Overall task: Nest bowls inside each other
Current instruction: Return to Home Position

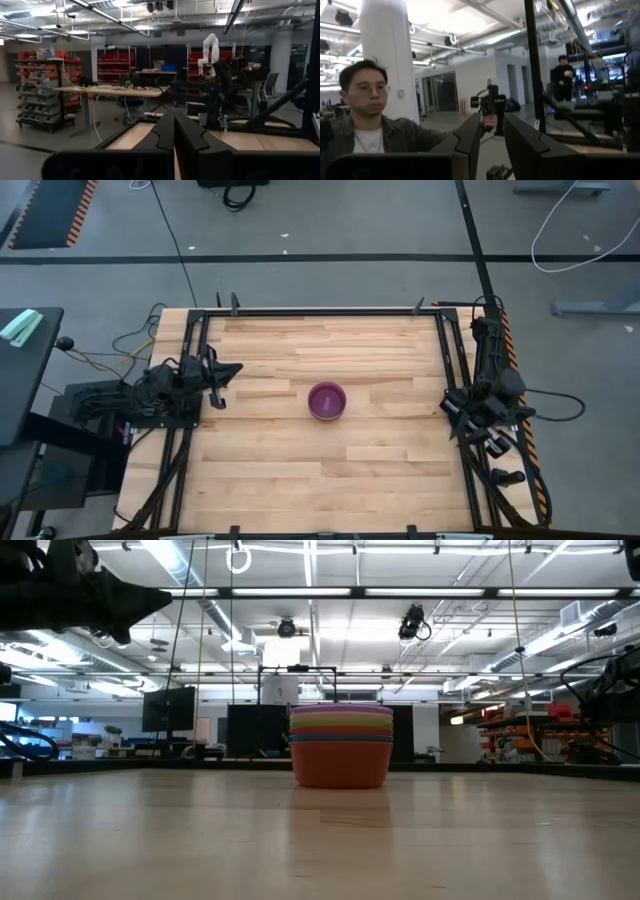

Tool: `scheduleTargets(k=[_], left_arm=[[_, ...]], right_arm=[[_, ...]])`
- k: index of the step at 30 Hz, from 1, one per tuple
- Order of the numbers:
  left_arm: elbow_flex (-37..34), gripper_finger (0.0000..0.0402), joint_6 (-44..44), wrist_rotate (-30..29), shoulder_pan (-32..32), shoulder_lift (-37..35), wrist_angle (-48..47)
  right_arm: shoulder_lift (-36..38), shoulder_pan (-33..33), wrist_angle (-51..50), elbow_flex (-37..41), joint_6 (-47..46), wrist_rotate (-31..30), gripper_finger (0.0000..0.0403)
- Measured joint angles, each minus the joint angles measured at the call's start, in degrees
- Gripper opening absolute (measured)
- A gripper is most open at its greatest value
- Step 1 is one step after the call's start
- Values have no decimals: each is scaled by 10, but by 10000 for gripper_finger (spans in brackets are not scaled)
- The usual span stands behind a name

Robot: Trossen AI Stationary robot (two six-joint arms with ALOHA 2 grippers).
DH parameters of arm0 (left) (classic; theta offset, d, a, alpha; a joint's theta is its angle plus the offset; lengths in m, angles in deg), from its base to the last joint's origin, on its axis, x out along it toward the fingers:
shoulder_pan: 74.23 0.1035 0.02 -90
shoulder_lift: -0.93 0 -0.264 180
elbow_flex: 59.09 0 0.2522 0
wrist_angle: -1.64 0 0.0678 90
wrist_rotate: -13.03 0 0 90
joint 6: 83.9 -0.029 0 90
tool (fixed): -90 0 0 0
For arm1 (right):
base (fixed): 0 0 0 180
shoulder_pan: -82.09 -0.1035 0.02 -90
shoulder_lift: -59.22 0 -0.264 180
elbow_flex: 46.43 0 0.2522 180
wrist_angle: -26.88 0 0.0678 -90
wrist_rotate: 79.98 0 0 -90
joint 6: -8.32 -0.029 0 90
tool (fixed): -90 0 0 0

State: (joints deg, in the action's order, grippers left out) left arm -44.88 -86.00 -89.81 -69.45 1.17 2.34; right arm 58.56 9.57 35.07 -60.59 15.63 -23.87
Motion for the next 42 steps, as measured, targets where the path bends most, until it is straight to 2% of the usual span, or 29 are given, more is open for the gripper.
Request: scheduleTargets(k=[10,18,23,28,38,42], left_arm=[[0,29,42,0,0,0,-58],[0,10,48,5,0,0,-65],[0,6,67,44,0,0,-66],[0,24,84,95,0,0,-66],[0,6,94,134,0,0,-77],[0,13,94,143,0,0,-91]], right_arm=[[0,0,-67,0,-33,11,94],[0,0,-90,-1,-26,150,93],[0,0,-100,-1,-22,211,94],[0,0,-110,-1,-20,259,93],[0,0,-145,-1,-21,267,94],[0,0,-167,-1,-31,267,93]])
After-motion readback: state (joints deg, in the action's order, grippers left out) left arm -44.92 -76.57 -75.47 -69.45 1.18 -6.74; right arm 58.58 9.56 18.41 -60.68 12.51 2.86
